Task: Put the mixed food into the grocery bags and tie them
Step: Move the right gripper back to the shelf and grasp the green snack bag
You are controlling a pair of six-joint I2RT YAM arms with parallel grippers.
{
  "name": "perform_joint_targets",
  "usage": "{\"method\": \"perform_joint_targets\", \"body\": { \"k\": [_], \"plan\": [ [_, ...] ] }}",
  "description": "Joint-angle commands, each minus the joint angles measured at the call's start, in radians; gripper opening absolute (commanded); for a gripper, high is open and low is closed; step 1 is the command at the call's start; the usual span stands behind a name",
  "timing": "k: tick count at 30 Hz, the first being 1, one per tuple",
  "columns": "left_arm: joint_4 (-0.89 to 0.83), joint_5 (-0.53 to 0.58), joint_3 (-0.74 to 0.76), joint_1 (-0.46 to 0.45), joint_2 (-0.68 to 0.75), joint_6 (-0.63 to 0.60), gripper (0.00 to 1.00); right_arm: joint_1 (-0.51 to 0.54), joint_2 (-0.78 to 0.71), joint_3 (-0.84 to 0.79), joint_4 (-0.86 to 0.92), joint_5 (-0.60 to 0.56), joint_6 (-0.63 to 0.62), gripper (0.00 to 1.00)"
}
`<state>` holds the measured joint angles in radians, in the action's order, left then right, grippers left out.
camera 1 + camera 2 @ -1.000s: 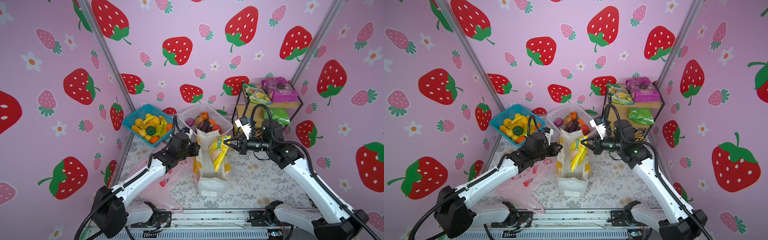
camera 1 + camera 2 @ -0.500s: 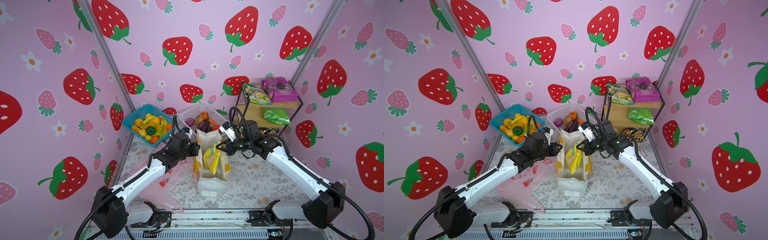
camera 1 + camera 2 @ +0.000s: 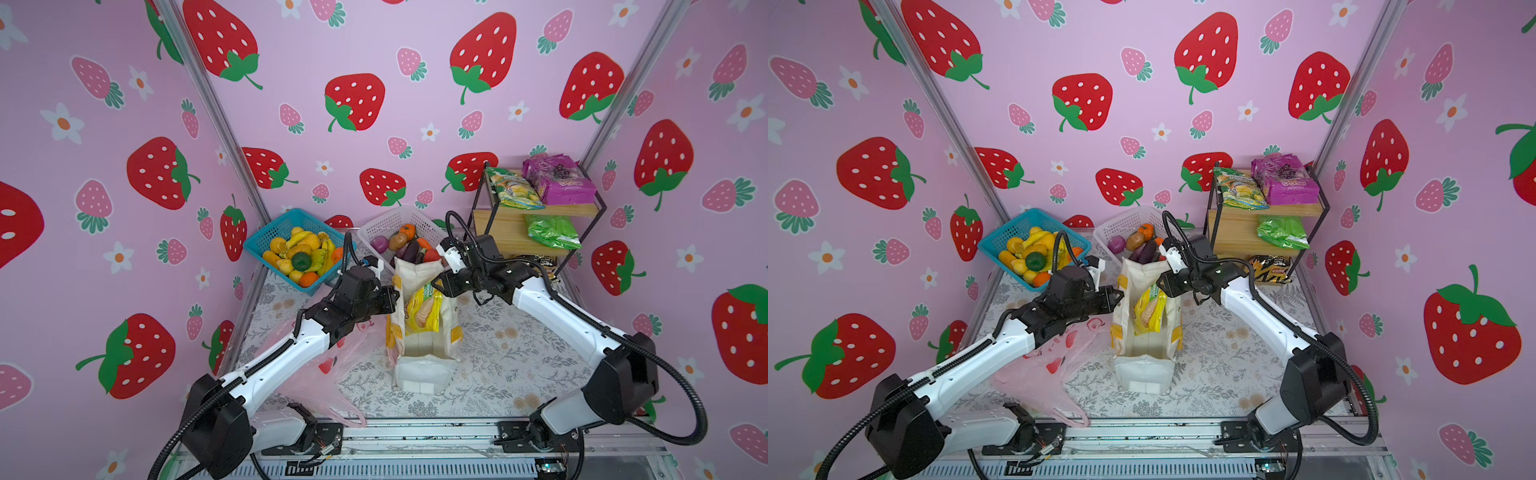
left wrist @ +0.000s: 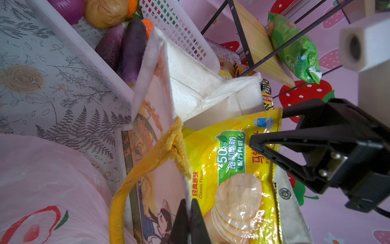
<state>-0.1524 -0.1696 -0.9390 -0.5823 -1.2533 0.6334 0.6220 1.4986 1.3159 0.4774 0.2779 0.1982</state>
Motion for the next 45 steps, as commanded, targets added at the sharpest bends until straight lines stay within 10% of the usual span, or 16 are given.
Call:
{"method": "perform_joint_targets", "body": {
  "k": [1,4,16,45],
  "plan": [
    [0.013,-0.01,0.013,0.003,0.011,0.01,0.0,-0.033,-0.119,-0.036,-0.035,0.007,-0.003,0.51],
    [0.018,-0.013,0.017,0.004,0.013,0.009,0.0,-0.109,-0.232,-0.104,-0.093,0.05,0.045,0.69],
    [0.037,-0.036,0.011,0.006,0.005,0.006,0.0,-0.74,-0.438,-0.487,-0.618,0.148,0.612,0.81],
    [0.032,-0.038,0.018,0.007,0.028,0.0,0.0,-0.708,0.065,-0.269,-0.917,-0.006,1.041,0.85]
  ]
}}
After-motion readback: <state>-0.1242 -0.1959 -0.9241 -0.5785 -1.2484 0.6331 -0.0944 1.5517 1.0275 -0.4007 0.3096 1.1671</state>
